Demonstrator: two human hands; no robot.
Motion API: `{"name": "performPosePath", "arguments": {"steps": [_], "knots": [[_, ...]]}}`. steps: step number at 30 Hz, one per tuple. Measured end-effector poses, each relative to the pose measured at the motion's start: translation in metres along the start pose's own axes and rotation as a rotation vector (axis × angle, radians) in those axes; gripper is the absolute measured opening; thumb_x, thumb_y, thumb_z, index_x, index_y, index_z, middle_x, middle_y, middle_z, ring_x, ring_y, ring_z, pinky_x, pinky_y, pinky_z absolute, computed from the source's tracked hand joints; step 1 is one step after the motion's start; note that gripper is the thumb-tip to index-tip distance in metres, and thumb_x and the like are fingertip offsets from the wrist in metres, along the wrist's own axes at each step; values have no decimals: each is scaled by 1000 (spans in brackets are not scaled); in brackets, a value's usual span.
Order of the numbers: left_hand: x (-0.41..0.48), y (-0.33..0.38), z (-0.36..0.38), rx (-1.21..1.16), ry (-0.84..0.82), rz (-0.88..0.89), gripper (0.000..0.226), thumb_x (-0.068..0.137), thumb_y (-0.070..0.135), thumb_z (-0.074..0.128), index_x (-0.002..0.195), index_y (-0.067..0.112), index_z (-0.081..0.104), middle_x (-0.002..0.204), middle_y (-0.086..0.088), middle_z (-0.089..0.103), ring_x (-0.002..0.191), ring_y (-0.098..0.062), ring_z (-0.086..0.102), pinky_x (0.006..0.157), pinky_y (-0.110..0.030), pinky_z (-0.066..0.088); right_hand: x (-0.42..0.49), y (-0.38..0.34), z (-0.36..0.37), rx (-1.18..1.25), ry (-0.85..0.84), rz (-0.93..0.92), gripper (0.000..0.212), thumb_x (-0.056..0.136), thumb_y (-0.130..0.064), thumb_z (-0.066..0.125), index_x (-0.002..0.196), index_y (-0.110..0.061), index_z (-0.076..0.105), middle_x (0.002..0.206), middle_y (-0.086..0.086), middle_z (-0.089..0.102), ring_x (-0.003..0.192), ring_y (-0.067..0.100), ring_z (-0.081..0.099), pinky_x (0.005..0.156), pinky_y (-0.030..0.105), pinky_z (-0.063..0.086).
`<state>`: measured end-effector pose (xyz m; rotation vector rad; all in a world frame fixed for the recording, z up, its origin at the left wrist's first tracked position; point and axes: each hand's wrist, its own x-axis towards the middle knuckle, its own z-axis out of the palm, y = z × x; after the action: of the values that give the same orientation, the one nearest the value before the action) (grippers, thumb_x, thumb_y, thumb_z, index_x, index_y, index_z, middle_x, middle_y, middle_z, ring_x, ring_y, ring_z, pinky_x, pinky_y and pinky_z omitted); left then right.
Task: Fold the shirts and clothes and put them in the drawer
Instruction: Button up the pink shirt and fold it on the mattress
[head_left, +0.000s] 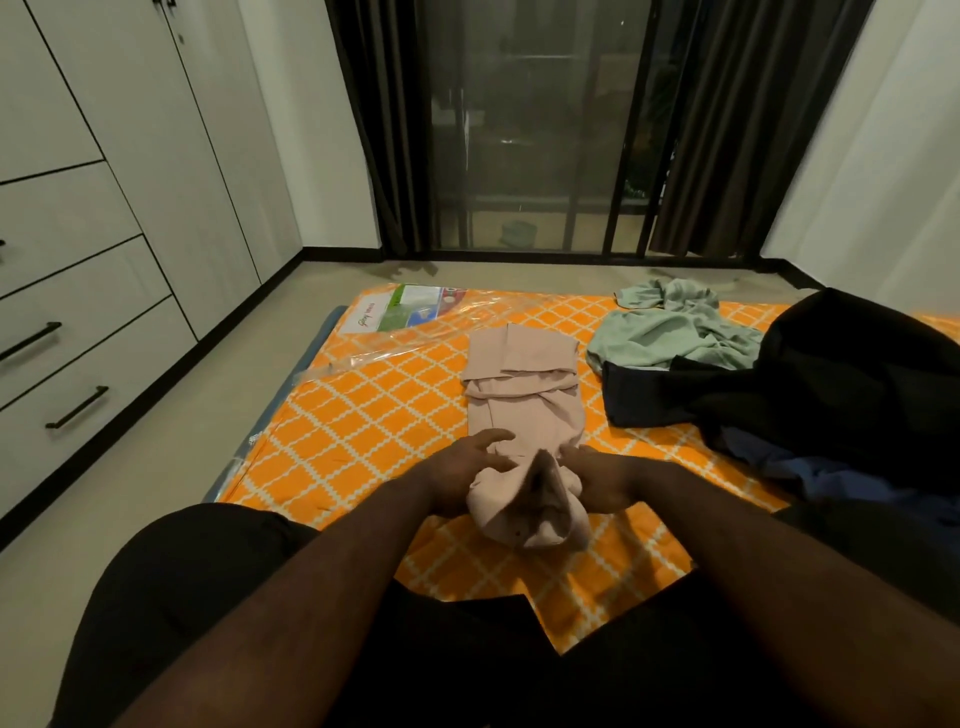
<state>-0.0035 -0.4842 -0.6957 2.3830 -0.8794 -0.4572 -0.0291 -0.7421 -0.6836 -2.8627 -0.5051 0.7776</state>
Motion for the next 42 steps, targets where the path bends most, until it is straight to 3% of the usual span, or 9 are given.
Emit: {"name": "performPosePath", "arguments": {"steps": [4,7,12,16,20,25,32,37,42], "knots": [[-3,3,-2,-170,218,9,65,82,34,77,137,5,59,138,-3,57,127,-20,54,106,-29,42,-6,-2,-11,235,206,-18,58,102,-34,60,154,-23,37,157,7,41,144,30,38,116,37,33],[-4,0,-9,-479,380,-90,66,70,49,87,124,18,69,123,-5,71,112,-27,67,97,-50,54,-6,-4,-12,417,412,-10,54,104,-38,56,154,-31,39,157,2,46,140,27,46,111,42,42],[-5,1,-19,-653,454,-70,44,74,51,82,111,28,77,108,-2,77,101,-28,72,91,-59,55,-10,-17,-18,748,583,-123,57,93,-26,72,141,-44,47,140,-11,58,126,15,55,103,46,51],[-7,8,-24,-726,448,-98,23,86,19,78,110,17,77,104,-9,78,96,-30,75,88,-59,58,-12,-19,-21,722,433,-196,89,80,-2,83,149,-32,36,135,-13,52,126,10,52,91,14,49],[-10,19,-32,-734,373,-106,17,93,10,69,107,17,74,102,-7,78,93,-27,74,87,-53,59,-14,-25,-14,822,451,-194,70,77,-2,88,132,-29,54,129,-1,63,125,26,59,98,39,54],[-20,20,-50,-842,195,-116,29,95,15,68,123,8,67,116,-15,74,104,-34,71,86,-47,59,-27,-33,-28,1173,265,-323,47,88,4,74,122,-26,67,120,7,73,111,22,70,85,32,59],[-3,18,-69,-695,422,-46,30,91,9,74,119,21,69,111,1,76,102,-16,73,83,-36,61,-5,-17,-32,1084,635,-237,53,89,-12,80,138,-23,60,127,0,70,116,20,68,94,46,59],[26,3,-62,-657,541,-54,38,88,0,74,124,10,66,111,0,74,100,-7,72,84,-37,59,24,1,-26,960,844,-151,56,83,-5,84,134,-12,61,123,-3,70,109,2,67,87,29,59],[63,-24,-60,-655,576,-120,46,74,8,68,116,27,67,108,-6,75,99,-27,72,83,-59,58,59,19,-21,940,908,-23,49,85,2,79,129,-14,64,114,-7,70,101,3,67,75,13,54]]}}
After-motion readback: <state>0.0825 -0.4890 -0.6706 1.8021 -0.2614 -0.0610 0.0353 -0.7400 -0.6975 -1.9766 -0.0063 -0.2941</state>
